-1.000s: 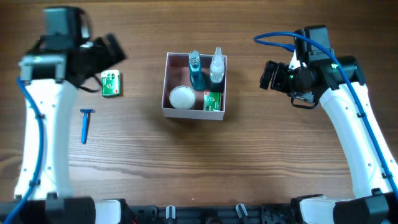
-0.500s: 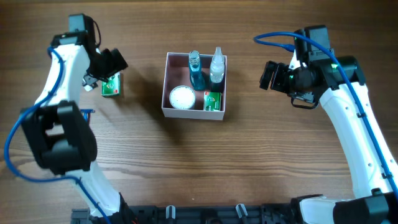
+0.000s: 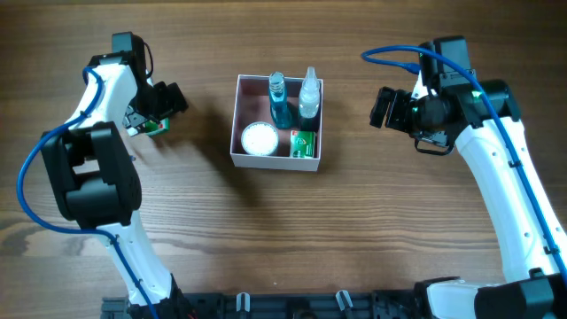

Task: Pack container
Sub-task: 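Grasp the Dettol soap box with left gripper and lift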

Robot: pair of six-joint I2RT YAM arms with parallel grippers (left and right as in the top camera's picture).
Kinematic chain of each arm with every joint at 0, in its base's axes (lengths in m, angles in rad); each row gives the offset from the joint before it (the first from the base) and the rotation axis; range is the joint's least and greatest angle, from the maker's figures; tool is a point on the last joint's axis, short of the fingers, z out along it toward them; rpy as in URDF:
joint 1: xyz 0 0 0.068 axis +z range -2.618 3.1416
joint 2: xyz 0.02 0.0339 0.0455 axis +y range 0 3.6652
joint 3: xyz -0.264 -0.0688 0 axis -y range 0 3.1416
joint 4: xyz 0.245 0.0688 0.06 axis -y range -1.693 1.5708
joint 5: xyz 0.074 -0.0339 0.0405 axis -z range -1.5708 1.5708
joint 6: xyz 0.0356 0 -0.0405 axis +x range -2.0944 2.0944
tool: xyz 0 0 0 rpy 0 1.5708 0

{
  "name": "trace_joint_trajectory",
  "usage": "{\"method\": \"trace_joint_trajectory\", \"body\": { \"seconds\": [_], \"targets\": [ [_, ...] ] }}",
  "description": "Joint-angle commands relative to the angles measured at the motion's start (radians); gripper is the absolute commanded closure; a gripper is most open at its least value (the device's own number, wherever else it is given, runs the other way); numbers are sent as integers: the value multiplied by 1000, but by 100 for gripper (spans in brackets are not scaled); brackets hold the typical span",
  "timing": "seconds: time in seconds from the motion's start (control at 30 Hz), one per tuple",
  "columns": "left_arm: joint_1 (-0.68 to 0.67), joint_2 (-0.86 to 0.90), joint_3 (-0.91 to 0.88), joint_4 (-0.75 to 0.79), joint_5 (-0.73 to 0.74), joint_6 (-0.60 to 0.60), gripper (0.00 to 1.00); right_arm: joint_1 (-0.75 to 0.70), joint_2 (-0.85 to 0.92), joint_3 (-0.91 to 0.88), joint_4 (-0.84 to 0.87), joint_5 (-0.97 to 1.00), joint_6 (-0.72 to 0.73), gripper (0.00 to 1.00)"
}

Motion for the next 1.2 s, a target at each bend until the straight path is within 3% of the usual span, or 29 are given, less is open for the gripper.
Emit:
{"method": "trace_joint_trajectory", "body": {
  "seconds": [0.0,0.27,0.6,0.9,1.17],
  "targets": [
    [1,47,6,0,10,24,0,-3,9,-2,-1,-13,-2,0],
    [1,47,6,-47,-78,24,0,-3,9,-2,0,-12,-2,0],
    [1,47,6,-42,-73,19,0,-3,9,-2,0,-12,-3,0],
    [1,47,6,-23,-31,13,22,-3,9,-2,-1,-12,-3,0],
    [0,47,6,-24,-20,13,33,-3,9,-2,-1,-12,-3,0]
  ]
}}
